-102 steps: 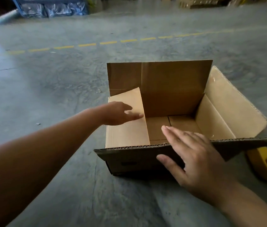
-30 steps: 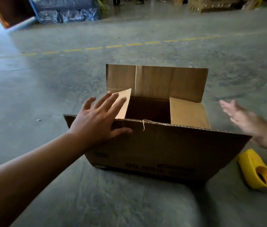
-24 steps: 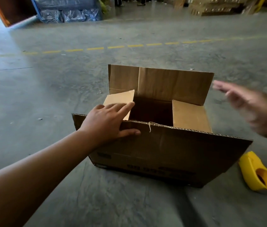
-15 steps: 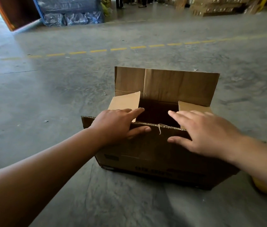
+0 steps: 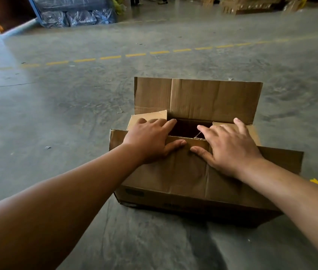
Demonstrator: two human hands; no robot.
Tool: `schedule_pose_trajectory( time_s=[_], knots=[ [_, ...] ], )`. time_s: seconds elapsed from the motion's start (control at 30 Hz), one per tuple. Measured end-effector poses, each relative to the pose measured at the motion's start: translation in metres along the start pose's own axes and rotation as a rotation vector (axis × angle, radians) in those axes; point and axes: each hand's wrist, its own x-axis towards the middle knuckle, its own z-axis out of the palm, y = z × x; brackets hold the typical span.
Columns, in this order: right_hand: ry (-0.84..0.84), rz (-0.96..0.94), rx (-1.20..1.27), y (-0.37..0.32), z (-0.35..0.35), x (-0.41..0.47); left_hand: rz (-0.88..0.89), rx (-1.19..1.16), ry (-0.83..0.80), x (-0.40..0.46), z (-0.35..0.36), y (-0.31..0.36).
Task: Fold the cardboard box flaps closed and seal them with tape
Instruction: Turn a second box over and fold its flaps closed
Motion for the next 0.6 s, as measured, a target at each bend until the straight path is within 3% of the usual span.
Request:
schedule_pose_trajectory(
  time_s=[0.27,0.6],
  knots=[
    [-0.087,0.071,0.049,0.010,0.052,0.006,-0.060,-0.072,-0.044,-0.001,0.047,-0.014],
    [-0.348,0.167,0.225,0.023,0.099,-0.001,-0.134,-0.201,-0.255,-0.014,0.094,-0.022]
  ],
)
